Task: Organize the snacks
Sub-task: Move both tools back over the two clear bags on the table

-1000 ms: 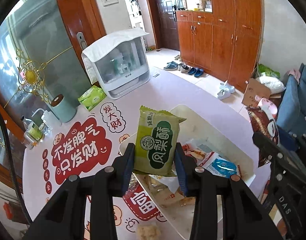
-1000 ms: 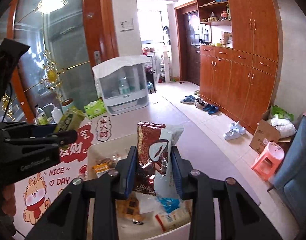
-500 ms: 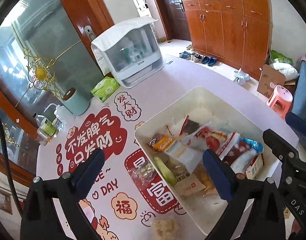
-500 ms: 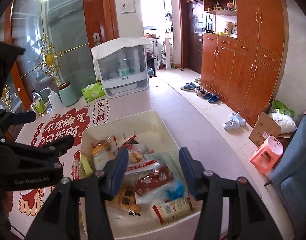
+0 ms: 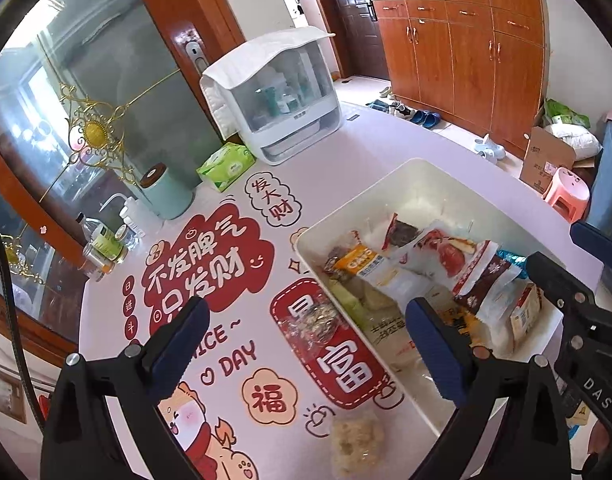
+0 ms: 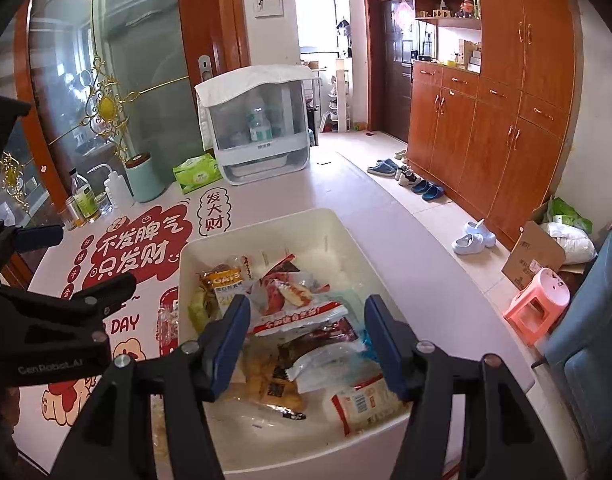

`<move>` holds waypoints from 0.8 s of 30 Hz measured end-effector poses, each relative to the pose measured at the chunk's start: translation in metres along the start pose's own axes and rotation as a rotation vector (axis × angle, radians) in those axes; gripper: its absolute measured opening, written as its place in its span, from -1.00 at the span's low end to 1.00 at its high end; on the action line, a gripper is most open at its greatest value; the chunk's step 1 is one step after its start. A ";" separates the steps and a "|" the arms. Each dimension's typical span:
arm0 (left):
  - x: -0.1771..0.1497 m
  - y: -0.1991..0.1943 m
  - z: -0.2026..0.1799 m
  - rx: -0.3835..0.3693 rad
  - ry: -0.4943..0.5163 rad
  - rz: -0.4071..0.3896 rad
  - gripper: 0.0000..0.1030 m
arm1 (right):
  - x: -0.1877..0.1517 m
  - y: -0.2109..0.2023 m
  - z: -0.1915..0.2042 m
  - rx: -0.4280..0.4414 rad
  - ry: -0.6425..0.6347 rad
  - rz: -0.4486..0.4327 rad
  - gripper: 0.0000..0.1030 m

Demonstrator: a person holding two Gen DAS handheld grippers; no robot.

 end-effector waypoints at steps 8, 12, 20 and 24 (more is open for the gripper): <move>-0.014 0.003 0.026 0.003 -0.005 0.007 0.90 | -0.005 -0.002 0.017 0.010 0.017 0.006 0.17; -0.022 0.007 0.038 0.000 0.002 0.011 0.90 | -0.009 -0.002 0.029 0.018 0.022 0.011 0.17; -0.039 0.020 0.060 -0.010 0.070 0.012 0.90 | -0.021 -0.003 0.055 0.035 0.043 0.014 0.17; -0.046 0.033 0.070 -0.021 0.125 0.022 0.90 | -0.034 -0.004 0.071 0.045 0.043 0.011 0.17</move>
Point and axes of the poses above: each gripper's, at about its wrist camera, not at the fingertips, and y roughly the way its jaws point, z to its left, x to its top, the point moved 4 cm from there along y, roughly the way its jaws point, and after that the axes turned 3 degrees about y, right-handed, at the moved point
